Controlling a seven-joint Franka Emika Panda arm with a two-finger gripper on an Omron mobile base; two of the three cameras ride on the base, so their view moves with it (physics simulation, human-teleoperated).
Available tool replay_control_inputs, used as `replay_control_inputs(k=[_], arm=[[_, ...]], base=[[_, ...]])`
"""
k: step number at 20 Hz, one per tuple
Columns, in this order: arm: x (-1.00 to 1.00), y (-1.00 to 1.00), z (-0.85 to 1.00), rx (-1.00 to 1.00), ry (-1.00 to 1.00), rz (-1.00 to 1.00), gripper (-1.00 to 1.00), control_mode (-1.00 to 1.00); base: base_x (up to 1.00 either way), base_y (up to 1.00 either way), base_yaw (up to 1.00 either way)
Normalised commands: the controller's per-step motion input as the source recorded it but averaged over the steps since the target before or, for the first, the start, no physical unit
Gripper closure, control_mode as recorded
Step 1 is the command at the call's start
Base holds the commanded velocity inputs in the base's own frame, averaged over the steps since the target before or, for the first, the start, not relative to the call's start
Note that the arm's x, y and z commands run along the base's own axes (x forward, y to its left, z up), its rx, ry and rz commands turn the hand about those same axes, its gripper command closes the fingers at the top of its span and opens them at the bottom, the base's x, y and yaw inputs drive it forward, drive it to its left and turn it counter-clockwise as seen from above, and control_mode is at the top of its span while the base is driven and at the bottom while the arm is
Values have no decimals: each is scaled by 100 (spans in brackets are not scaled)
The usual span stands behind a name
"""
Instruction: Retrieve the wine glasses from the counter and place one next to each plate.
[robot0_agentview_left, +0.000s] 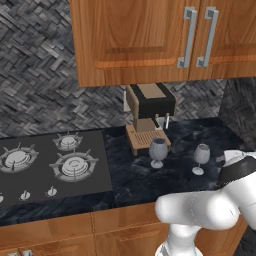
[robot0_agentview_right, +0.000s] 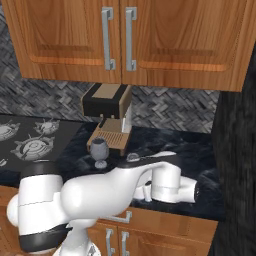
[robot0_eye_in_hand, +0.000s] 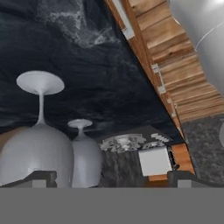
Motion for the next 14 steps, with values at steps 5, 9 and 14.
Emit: replay_control_inputs(k=[5, 9, 14], arm=[[28, 0, -22, 0, 1, -5, -100, -100], [15, 0, -24, 2, 3, -4, -100, -100], [22, 0, -18, 4, 0, -6, -100, -100]], base=[[0, 0, 0], [0, 0, 0], [0, 0, 0]])
